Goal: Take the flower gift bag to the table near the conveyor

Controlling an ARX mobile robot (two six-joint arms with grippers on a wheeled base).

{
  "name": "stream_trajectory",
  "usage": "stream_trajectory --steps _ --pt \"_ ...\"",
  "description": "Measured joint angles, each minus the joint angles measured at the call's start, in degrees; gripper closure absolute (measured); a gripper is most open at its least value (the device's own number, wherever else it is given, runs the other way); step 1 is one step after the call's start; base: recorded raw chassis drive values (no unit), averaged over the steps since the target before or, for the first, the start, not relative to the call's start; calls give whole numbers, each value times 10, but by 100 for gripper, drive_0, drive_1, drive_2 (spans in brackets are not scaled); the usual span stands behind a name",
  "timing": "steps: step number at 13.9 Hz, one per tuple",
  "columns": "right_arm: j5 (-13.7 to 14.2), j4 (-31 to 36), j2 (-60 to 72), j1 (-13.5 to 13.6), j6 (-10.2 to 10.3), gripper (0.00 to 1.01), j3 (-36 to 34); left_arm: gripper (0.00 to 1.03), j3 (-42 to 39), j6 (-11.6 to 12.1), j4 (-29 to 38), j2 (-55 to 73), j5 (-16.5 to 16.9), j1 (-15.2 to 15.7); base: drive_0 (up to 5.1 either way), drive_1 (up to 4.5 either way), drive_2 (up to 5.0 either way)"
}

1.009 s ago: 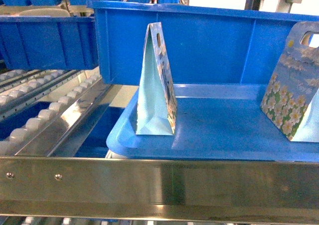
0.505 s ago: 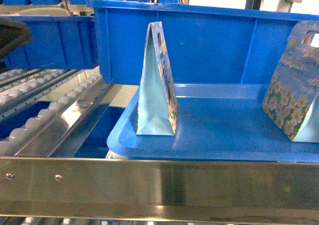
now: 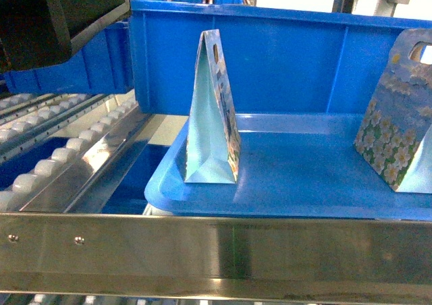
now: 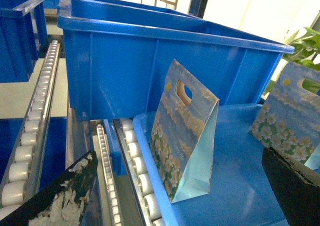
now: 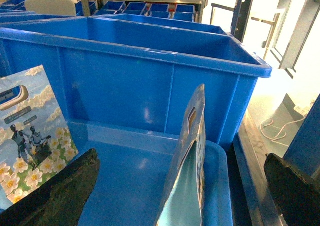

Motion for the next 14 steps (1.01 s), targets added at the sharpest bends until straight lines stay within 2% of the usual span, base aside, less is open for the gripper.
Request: stream_trajectory --steps 2,5,8,9,10,14 --pt "-8 0 1 -5 -3 3 0 5 0 -1 0 0 0 0 0 0 0" --pt "-31 -13 21 -35 -10 3 1 5 0 -5 0 0 0 0 0 0 0" --pt "-60 -46 48 -57 -19 3 20 5 0 -8 1 0 0 0 0 0 0" --pt "-79 -78 50 -64 -19 3 43 5 0 -8 1 0 0 0 0 0 0" --pt "-79 -115 49 -59 -19 3 60 5 0 -8 1 0 0 0 0 0 0" --pt "-81 -122 48 -56 -22 3 60 5 0 -8 1 0 0 0 0 0 0"
